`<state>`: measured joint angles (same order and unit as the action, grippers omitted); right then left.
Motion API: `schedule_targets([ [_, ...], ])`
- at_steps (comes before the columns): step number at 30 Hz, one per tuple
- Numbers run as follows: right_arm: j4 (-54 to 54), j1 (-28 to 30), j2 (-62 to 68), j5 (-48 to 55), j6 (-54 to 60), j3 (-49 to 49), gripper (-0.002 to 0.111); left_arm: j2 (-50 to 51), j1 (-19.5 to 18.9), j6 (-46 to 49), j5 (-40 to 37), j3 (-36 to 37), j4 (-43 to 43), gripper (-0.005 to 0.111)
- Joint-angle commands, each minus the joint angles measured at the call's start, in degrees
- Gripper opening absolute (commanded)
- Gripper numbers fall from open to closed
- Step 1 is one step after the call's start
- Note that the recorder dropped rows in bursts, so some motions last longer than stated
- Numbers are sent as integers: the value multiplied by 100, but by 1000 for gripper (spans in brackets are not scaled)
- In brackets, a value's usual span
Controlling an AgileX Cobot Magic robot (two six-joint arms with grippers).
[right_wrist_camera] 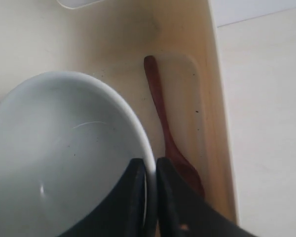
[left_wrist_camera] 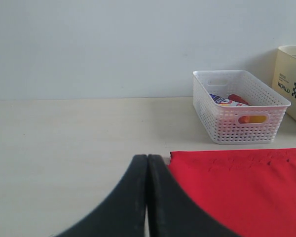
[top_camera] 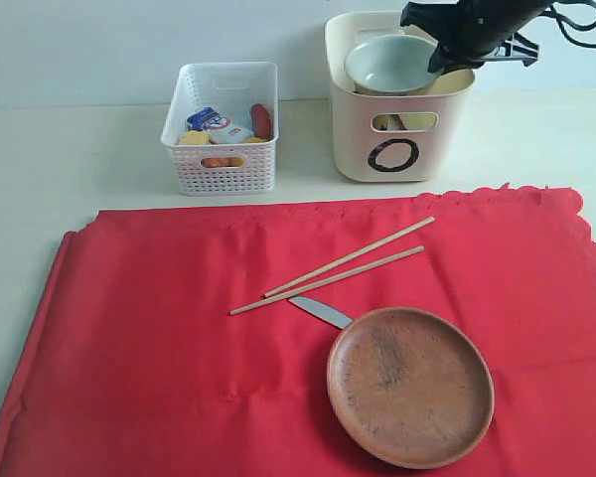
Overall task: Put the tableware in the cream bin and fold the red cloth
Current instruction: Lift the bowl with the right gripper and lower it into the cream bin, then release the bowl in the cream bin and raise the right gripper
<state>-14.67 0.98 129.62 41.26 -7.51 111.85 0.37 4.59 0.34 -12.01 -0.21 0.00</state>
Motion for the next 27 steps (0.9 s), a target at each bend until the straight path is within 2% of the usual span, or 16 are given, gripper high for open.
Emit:
schedule_targets([
  [1,22,-18,-26,-104,-12,56,20,-37,0,-3,13,21,0,0],
  [8,22,-31,-26,-93,0,56,38,-37,0,-3,13,21,0,0],
  [12,22,-31,-26,-106,0,56,45,-37,0,-3,13,21,0,0],
  [20,587,-31,-489,100,0,56,45,-37,0,-3,13,21,0,0],
  [27,705,-31,-1152,907,0,56,45,-37,0,-3,13,21,0,0],
])
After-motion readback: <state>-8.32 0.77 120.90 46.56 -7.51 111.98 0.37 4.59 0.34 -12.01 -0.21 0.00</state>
